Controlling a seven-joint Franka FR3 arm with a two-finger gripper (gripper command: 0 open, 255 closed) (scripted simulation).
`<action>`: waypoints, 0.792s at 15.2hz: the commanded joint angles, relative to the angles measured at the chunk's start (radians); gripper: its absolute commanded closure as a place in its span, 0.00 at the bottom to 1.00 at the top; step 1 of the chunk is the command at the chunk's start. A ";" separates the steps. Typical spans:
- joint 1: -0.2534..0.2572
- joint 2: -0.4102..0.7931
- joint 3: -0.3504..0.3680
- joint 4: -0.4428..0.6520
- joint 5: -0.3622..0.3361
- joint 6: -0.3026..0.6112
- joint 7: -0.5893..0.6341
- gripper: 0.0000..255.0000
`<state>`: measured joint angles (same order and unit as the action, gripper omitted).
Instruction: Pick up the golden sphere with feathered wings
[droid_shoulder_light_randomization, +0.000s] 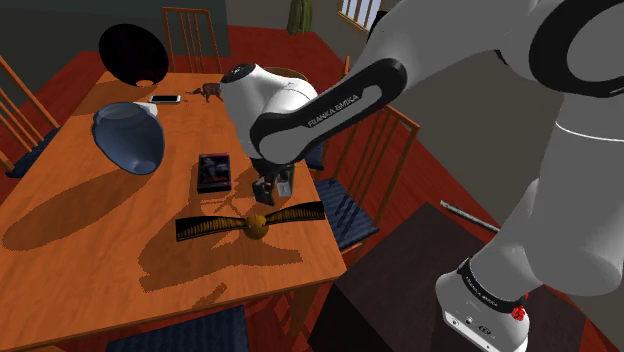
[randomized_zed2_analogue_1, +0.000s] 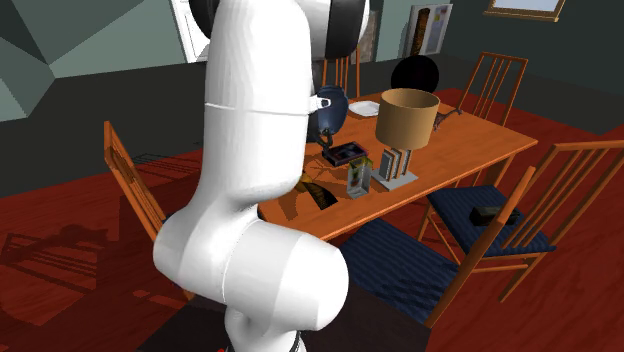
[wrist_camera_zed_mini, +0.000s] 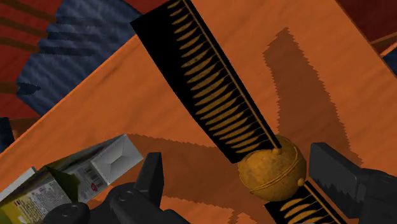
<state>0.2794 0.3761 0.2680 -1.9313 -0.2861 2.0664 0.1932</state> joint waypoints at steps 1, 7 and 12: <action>0.028 0.082 0.000 0.067 -0.036 -0.001 0.004 0.00; 0.117 0.291 -0.005 0.257 -0.118 -0.025 -0.003 0.00; 0.124 0.338 -0.016 0.262 -0.132 0.015 0.011 0.00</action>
<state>0.4022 0.7031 0.2549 -1.6707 -0.4145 2.0720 0.2015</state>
